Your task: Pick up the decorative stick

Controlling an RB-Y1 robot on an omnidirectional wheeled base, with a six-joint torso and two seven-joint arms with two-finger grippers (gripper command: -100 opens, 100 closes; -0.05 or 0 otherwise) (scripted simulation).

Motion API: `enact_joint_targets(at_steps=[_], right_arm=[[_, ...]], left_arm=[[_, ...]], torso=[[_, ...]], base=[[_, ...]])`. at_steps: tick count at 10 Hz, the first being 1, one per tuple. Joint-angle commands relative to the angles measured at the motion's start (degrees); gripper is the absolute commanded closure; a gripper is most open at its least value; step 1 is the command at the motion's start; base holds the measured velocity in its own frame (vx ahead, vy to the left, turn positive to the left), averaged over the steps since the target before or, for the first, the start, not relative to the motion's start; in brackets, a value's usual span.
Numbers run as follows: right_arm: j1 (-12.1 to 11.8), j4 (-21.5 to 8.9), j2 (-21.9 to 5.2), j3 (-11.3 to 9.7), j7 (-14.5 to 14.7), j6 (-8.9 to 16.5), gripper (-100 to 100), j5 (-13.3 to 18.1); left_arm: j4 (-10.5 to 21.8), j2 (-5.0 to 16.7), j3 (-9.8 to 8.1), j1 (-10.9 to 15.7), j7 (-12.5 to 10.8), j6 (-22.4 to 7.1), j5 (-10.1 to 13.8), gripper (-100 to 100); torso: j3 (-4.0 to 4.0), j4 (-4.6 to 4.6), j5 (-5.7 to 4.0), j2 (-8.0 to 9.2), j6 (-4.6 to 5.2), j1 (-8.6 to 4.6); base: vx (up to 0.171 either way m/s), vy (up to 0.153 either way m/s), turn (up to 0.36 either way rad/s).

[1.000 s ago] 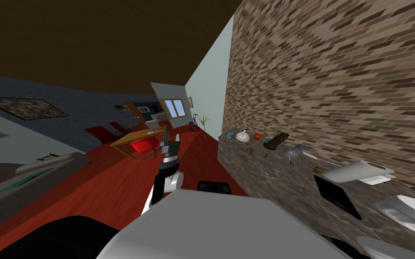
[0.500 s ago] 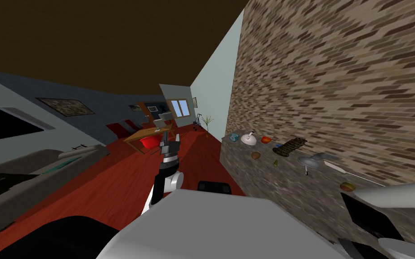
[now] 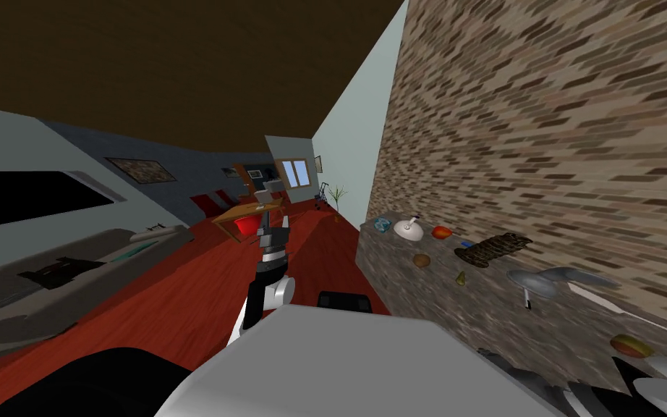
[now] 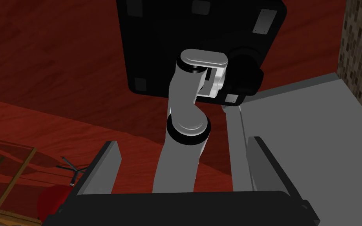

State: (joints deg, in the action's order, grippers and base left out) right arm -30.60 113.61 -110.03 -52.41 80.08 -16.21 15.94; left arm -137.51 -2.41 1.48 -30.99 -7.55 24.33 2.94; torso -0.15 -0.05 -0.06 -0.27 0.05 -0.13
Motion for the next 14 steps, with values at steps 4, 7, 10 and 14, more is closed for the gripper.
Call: enact_joint_targets(at_steps=[4, 7, 10, 14], right_arm=[[2.22, -2.13, -3.33, -2.21, 4.72, 3.23, -100, -0.87], [5.13, -5.13, -5.54, -4.37, 9.44, 7.11, -100, -1.61], [6.59, -6.70, -5.62, -5.23, 11.61, 9.18, -100, -1.95], [6.94, -7.29, -5.63, -5.06, 12.06, 10.31, 0, -1.81]], left_arm=[[0.00, 0.00, 0.00, -0.01, 0.00, 0.00, 0.00, 0], [0.00, 0.00, 0.00, 0.01, 0.00, 0.00, 0.00, 0], [0.00, 0.01, -0.01, -0.01, 0.00, 0.00, 0.00, 0], [0.00, 0.00, -0.01, -0.01, 0.00, 0.00, 0.00, 0]], torso=[[-0.08, -0.03, -0.03, -0.14, 0.02, -0.09], [-0.04, -0.01, 0.01, -0.10, -0.06, -0.08], [-0.09, -0.04, -0.10, -0.16, 0.01, -0.37], [0.00, 0.00, -0.09, 0.00, 0.05, -0.19]], base=[[0.077, -0.055, 0.133], [0.097, -0.082, 0.226], [0.089, -0.144, 0.099], [0.041, -0.104, 0.075]])
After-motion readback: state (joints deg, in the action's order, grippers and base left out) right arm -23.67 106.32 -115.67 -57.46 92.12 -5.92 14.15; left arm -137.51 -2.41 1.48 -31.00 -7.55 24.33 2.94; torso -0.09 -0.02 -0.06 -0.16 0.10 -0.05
